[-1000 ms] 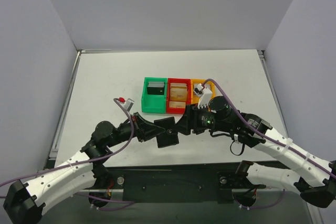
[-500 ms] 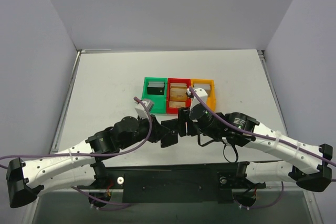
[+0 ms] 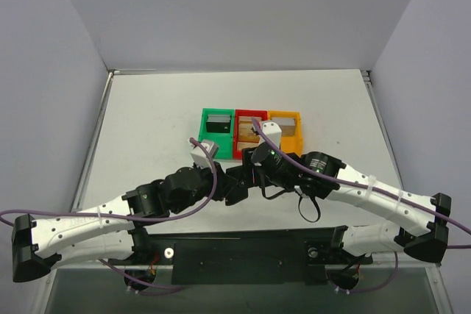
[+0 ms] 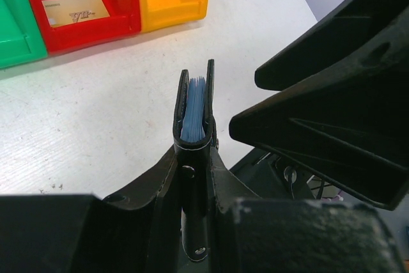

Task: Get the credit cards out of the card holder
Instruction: Open the card holder.

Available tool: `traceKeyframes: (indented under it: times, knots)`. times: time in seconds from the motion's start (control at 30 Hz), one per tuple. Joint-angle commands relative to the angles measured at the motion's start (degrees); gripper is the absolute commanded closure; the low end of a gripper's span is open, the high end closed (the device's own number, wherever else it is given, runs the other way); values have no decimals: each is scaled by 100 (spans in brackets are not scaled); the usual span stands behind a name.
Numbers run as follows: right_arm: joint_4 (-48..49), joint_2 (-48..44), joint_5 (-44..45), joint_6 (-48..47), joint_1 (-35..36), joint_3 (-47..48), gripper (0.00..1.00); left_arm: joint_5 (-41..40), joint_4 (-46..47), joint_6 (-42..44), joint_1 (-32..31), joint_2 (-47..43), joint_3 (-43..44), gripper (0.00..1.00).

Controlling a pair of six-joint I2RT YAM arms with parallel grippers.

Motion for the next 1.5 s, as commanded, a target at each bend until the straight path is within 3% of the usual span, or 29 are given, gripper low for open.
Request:
traceKeyframes:
  times: [0.0,0.67,1.03,1.47]
  knots:
    - [-77,125,-118,119,-96,253,49,-170,300,61,-68,-117,291,100]
    - [73,521,-715,216,-210,245,53,-135,880,96,-103,-425,10,100]
    - [55,389,-830,199,-333,34,82,-433,766,132,-147,-767,-96,100]
    - [47,328,-1049,120,-333,-116,93,-759,591,105,-147,-1031,-96,100]
